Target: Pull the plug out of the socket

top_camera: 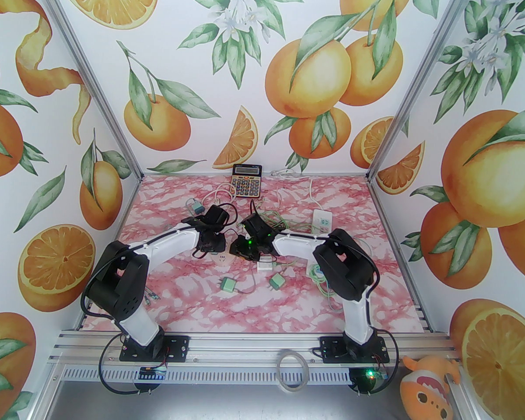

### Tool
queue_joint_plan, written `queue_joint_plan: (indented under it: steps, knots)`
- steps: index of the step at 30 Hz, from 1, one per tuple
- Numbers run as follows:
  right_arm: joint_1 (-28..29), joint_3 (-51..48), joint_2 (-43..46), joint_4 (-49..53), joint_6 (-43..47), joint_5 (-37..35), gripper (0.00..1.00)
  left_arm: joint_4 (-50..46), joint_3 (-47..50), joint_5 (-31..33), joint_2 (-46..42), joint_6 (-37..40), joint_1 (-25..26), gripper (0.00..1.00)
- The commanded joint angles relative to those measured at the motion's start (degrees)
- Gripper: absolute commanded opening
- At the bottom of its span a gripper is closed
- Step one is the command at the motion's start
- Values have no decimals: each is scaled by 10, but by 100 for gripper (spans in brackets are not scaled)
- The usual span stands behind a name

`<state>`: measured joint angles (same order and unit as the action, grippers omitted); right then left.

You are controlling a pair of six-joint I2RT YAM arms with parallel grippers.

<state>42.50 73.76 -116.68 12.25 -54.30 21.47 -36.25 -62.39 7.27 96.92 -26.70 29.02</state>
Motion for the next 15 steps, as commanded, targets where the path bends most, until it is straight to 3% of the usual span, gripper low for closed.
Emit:
queue_joint_plan:
  steps: [1, 8, 15]
  knots:
    - [-14, 12, -40, 56, 37, -37, 30, 8, -16, -64, 4, 32, -2, 45]
    - [-23, 30, -43, 82, 62, -33, 30, 4, -14, -66, 8, 83, -5, 40]
    - [-14, 43, -46, 98, 74, -35, 30, 4, -12, -57, 27, 92, -5, 27]
